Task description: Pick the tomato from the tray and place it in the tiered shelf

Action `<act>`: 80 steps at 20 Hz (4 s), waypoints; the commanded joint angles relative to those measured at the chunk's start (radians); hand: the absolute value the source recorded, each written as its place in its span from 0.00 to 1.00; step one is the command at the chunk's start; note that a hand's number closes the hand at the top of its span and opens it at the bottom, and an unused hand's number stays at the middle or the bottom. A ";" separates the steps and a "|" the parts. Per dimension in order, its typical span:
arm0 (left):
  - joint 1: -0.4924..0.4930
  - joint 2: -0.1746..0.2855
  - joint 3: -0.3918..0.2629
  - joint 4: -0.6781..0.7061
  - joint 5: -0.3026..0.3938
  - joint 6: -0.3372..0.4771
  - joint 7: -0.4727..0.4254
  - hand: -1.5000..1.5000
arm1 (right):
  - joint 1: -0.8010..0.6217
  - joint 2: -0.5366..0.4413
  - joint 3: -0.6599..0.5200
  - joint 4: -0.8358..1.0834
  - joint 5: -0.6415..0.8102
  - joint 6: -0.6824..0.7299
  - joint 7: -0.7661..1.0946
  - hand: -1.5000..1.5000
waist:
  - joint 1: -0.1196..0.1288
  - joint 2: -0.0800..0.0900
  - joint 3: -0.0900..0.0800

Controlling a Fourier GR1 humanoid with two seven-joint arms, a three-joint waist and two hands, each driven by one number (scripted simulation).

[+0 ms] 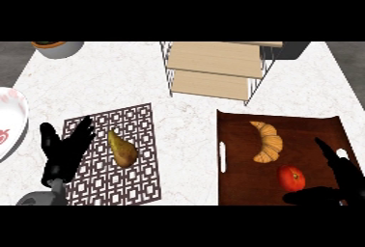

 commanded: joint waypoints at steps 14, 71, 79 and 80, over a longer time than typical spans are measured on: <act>0.024 -0.035 0.065 -0.064 -0.034 -0.078 0.046 0.50 | -0.023 0.157 -0.033 0.174 0.247 0.004 -0.097 0.00 | 0.001 0.000 0.000; -0.015 -0.084 0.088 -0.020 -0.109 -0.074 0.055 0.50 | -1.302 0.454 0.222 0.283 0.619 0.016 0.437 1.00 | 0.012 -0.004 -0.001; 0.010 -0.080 0.108 0.021 -0.102 -0.099 0.003 0.50 | -1.452 0.387 -0.002 0.410 0.593 0.095 0.323 1.00 | 0.005 -0.001 -0.001; -0.033 -0.083 0.103 0.005 -0.117 -0.071 0.029 0.50 | -1.458 0.371 -0.026 0.476 0.593 0.073 0.271 1.00 | 0.007 0.001 -0.001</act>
